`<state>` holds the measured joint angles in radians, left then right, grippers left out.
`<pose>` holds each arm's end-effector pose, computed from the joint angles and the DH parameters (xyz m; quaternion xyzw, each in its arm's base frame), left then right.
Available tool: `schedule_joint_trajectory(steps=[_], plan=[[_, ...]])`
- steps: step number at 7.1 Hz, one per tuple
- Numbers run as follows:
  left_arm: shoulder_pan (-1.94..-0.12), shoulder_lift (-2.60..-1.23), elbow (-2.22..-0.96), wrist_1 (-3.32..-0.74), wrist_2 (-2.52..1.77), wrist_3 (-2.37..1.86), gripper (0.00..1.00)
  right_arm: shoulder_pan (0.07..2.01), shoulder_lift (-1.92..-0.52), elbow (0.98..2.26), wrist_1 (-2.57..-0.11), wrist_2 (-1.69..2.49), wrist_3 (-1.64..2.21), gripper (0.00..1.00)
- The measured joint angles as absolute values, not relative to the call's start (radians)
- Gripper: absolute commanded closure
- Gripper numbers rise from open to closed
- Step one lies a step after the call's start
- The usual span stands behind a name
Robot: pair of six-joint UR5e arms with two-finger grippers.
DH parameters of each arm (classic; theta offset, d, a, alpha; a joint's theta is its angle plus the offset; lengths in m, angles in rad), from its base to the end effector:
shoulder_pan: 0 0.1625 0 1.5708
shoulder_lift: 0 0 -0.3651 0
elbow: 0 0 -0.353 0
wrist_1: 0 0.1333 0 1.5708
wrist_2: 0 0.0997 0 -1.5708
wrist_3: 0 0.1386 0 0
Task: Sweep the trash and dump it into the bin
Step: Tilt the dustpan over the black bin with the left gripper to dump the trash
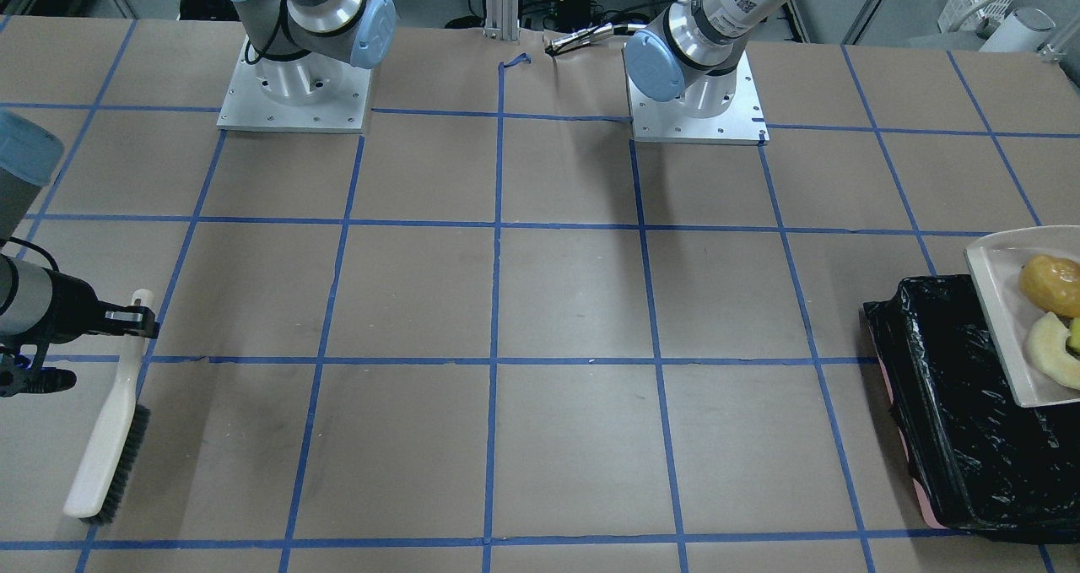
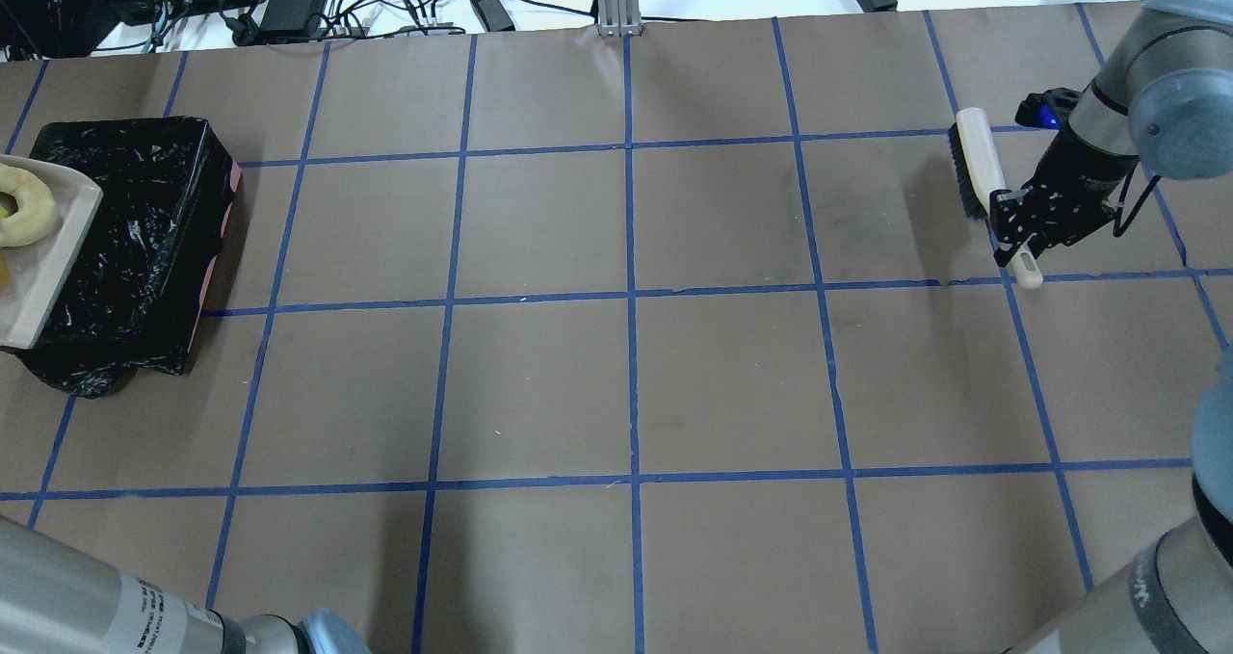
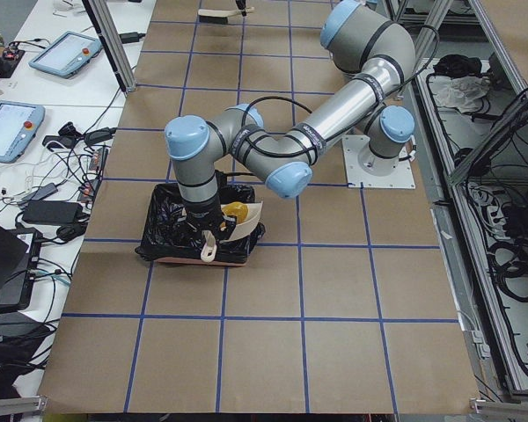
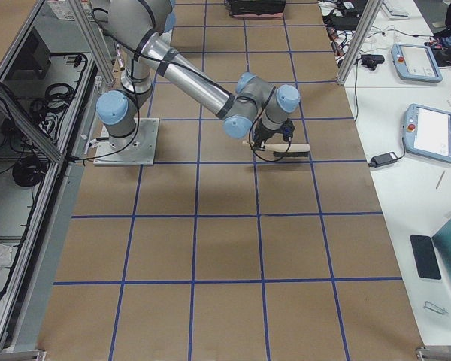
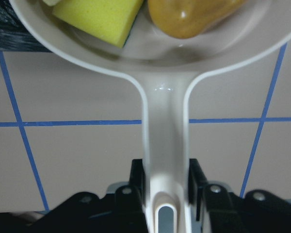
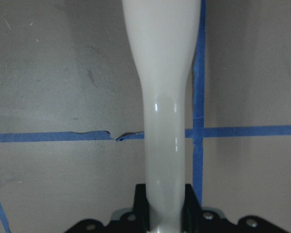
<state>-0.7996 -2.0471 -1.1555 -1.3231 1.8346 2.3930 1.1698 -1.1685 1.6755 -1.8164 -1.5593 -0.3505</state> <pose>0.3782 -0.5285 0.3525 0.7070 0.6888 0.1320 0.0909 -0.0757 -0.5241 0.1674 0.0258 0.9911 0.1191 0.0531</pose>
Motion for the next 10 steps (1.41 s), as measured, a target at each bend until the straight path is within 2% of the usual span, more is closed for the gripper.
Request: schedule_joint_trajectory(steps=[6, 7, 8, 9, 10], plan=[[-0.836, -2.065, -1.161, -1.246, 1.927, 2.452, 1.0, 1.17, -1.153, 1.677, -1.816, -1.568, -0.389, 1.0], [-0.845, -2.065, -1.161, -1.233, 1.948, 2.458, 1.0, 1.17, -1.151, 1.677, -1.817, -1.567, -0.385, 0.89], [-0.854, -2.066, -1.161, -1.22, 1.969, 2.456, 1.0, 1.17, -1.15, 1.677, -1.82, -1.566, -0.383, 0.73], [-0.865, -2.068, -1.162, -1.207, 1.996, 2.451, 1.0, 1.17, -1.148, 1.677, -1.823, -1.565, -0.381, 0.45], [-0.878, -2.071, -1.163, -1.189, 2.025, 2.439, 1.0, 1.17, -1.146, 1.677, -1.825, -1.563, -0.381, 0.1]])
